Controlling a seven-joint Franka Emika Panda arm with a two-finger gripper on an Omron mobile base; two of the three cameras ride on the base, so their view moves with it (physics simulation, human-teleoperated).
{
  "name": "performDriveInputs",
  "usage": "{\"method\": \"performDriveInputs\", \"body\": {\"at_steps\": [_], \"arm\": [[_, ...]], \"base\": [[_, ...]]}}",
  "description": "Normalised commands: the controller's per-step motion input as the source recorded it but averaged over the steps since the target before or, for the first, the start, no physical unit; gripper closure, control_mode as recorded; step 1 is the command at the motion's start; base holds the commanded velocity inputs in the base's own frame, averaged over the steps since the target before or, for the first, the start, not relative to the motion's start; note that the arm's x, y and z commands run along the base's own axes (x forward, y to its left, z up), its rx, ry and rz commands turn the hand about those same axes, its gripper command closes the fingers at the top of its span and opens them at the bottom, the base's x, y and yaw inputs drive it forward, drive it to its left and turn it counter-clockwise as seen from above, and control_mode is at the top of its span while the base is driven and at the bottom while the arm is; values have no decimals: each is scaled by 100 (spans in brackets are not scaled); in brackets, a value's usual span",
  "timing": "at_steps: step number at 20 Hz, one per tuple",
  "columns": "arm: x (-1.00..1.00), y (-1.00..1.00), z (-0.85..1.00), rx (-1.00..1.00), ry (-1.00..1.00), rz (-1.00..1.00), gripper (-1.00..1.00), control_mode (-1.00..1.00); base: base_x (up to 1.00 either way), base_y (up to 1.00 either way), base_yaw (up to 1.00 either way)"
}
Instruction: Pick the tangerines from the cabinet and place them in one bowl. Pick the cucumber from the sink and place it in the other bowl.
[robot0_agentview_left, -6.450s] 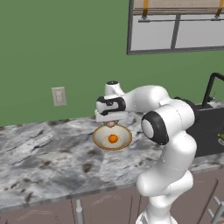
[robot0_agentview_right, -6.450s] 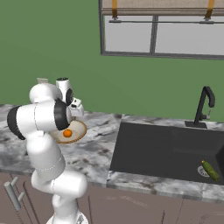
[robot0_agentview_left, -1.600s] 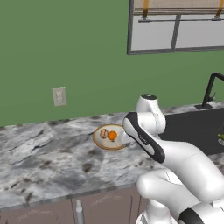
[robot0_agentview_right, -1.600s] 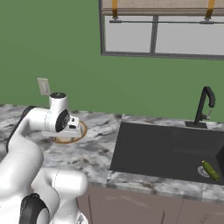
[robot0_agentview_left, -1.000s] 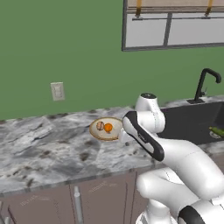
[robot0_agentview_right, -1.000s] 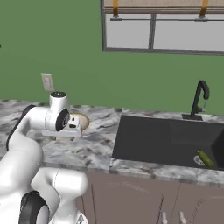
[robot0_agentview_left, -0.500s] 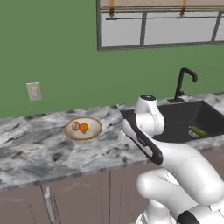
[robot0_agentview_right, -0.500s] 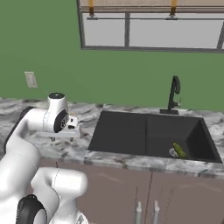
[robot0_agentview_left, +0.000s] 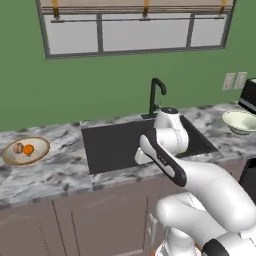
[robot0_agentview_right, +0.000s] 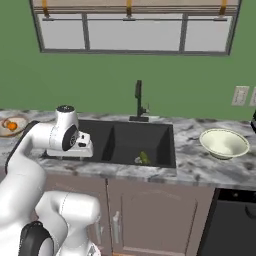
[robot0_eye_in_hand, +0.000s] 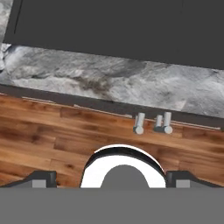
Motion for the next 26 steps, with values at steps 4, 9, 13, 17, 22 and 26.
{"method": "performDriveInputs", "body": {"at_steps": [4,9,13,17,22,26], "arm": [[0,0,0,0,0,0,-100,100],[0,0,0,0,0,0,-100,100],[0,0,0,0,0,0,-100,100],[0,0,0,0,0,0,-100,100],[0,0,0,0,0,0,-100,100],[0,0,0,0,0,0,-100,100]], "base": [[0,-100,0],[2,-64,0],[1,-42,2],[26,-20,9],[56,-42,8],[44,-59,0]]}}
